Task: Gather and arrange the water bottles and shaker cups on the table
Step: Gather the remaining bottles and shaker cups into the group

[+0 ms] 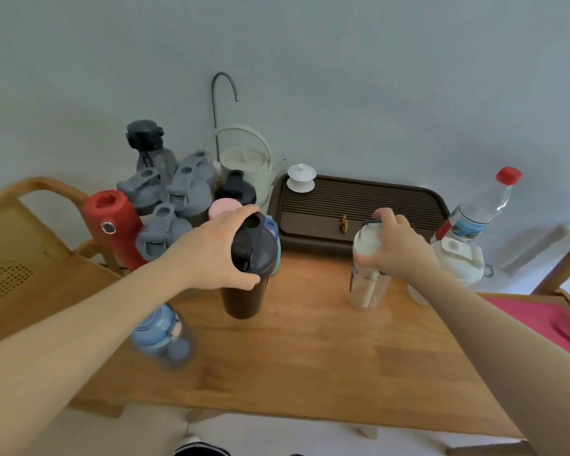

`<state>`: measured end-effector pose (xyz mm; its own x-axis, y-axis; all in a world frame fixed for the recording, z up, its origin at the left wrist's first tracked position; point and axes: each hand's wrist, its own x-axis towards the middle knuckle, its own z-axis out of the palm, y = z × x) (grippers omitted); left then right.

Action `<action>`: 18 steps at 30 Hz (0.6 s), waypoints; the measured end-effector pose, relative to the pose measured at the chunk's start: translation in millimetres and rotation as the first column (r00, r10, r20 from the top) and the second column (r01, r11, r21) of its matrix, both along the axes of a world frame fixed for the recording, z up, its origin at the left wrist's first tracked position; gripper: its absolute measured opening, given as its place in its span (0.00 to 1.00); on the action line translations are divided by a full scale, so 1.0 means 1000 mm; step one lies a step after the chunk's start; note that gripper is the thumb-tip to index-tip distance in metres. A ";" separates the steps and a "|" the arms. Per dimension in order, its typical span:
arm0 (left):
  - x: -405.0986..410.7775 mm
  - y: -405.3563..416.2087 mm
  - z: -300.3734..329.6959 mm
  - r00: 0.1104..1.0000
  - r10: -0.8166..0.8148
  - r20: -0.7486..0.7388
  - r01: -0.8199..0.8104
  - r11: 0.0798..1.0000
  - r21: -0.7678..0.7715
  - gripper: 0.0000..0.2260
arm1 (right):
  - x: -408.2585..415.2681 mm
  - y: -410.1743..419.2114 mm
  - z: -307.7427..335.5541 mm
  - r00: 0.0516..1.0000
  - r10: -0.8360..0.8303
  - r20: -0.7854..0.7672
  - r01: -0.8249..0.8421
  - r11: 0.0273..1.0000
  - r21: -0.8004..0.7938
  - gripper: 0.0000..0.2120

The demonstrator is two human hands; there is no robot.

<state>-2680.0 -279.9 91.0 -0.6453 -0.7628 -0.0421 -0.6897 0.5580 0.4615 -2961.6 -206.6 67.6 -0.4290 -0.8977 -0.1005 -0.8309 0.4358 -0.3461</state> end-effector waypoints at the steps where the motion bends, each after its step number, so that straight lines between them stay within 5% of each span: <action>1: 0.006 -0.008 -0.003 1.000 -0.008 0.006 0.008 1.000 -0.012 0.45 | 0.011 0.003 0.001 1.000 0.013 0.008 -0.014 1.000 0.009 0.35; 6: 0.020 -0.031 -0.022 0.981 -0.025 0.192 0.049 0.991 -0.122 0.46 | 0.069 0.004 0.009 0.987 0.036 0.158 -0.032 0.999 -0.022 0.35; 14: 0.033 -0.059 -0.046 0.928 -0.140 0.345 0.266 0.897 -0.352 0.39 | 0.143 -0.019 -0.004 0.995 0.022 0.101 -0.018 0.999 -0.031 0.34; 18: 0.044 -0.072 -0.046 0.873 -0.224 0.434 0.386 0.861 -0.331 0.44 | 0.160 -0.032 -0.008 0.996 -0.047 0.075 0.053 0.996 -0.079 0.33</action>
<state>-2636.1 -351.7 45.3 -0.8450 -0.5311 -0.0626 -0.5245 0.8459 -0.0973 -2801.3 -238.8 60.0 -0.4675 -0.8819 -0.0616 -0.7799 0.4443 -0.4408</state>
